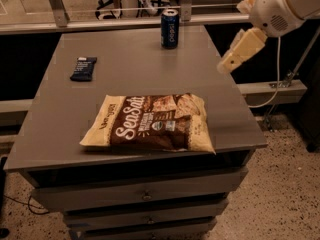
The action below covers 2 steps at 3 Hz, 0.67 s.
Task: Move pepsi can near brown chip bag
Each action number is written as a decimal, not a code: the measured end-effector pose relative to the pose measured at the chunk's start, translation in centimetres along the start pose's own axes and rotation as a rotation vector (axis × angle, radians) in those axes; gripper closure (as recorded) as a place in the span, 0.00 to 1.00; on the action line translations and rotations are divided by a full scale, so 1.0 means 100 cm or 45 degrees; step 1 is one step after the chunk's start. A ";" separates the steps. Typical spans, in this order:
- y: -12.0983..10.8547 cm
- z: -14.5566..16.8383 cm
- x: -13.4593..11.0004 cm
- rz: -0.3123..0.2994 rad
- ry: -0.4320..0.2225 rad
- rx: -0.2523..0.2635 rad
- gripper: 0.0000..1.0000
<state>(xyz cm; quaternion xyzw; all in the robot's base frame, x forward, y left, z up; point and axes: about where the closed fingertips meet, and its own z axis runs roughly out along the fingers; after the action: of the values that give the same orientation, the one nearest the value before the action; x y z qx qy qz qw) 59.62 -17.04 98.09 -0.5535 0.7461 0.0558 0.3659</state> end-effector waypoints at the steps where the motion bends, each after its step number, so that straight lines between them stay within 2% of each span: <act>1: -0.035 0.048 -0.030 0.107 -0.268 0.011 0.00; 2: -0.035 0.048 -0.030 0.106 -0.268 0.010 0.00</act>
Offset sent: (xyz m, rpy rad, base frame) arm 0.0435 0.0251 -0.0022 0.1683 -0.0392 0.0029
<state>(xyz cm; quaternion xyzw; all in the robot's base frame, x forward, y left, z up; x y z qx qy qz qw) 65.35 -13.67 97.56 -0.5115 0.7262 0.1257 0.4418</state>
